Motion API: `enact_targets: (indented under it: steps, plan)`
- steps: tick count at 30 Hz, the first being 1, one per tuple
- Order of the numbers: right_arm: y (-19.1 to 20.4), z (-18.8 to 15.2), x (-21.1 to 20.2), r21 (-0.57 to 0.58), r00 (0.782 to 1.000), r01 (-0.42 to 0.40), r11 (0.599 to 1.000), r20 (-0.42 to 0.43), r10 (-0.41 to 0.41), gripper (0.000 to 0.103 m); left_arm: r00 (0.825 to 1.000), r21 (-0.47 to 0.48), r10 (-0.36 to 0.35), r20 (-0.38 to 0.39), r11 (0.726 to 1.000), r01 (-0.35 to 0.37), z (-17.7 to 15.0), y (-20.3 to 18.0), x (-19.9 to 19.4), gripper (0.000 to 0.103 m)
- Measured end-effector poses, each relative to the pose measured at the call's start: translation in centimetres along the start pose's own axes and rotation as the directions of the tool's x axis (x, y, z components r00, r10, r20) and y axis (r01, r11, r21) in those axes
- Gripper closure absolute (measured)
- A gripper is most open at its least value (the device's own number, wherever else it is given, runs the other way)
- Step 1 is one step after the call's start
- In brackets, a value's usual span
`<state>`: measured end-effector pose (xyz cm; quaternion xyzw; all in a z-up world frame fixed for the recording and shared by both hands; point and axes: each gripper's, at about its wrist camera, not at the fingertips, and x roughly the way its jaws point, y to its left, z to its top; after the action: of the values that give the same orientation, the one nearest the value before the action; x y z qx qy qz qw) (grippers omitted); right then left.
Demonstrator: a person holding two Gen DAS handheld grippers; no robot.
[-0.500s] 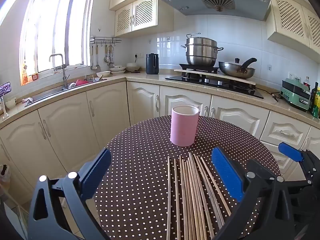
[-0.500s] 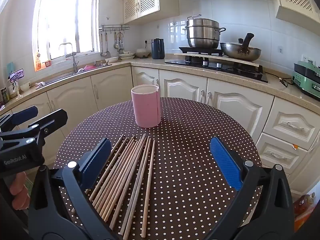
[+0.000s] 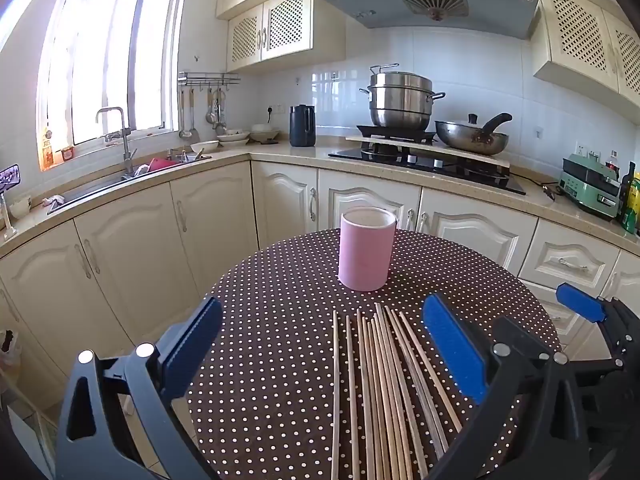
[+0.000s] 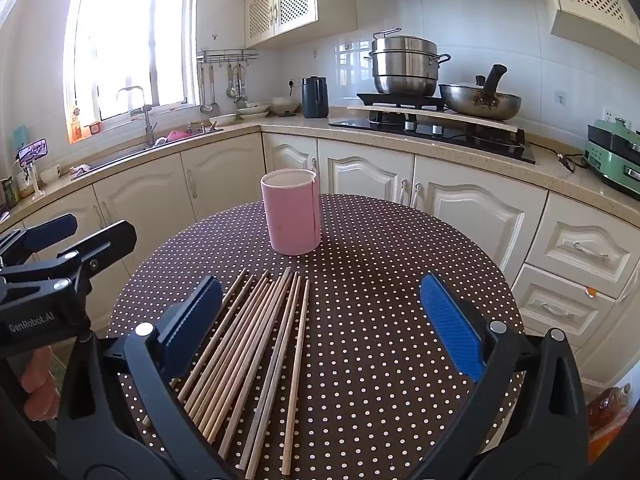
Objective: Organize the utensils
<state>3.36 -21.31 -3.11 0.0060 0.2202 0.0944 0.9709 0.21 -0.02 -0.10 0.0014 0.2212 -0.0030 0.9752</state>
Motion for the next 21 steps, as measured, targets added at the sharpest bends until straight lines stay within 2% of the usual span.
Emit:
enact_targets:
  steps: [21]
  plan:
    - [-0.08, -0.15, 0.03, 0.002, 1.000, -0.001, 1.000, 0.003, 0.001, 0.006, 1.000, 0.003, 0.002, 0.007, 1.000, -0.002, 0.26, -0.37, -0.50, 0.004]
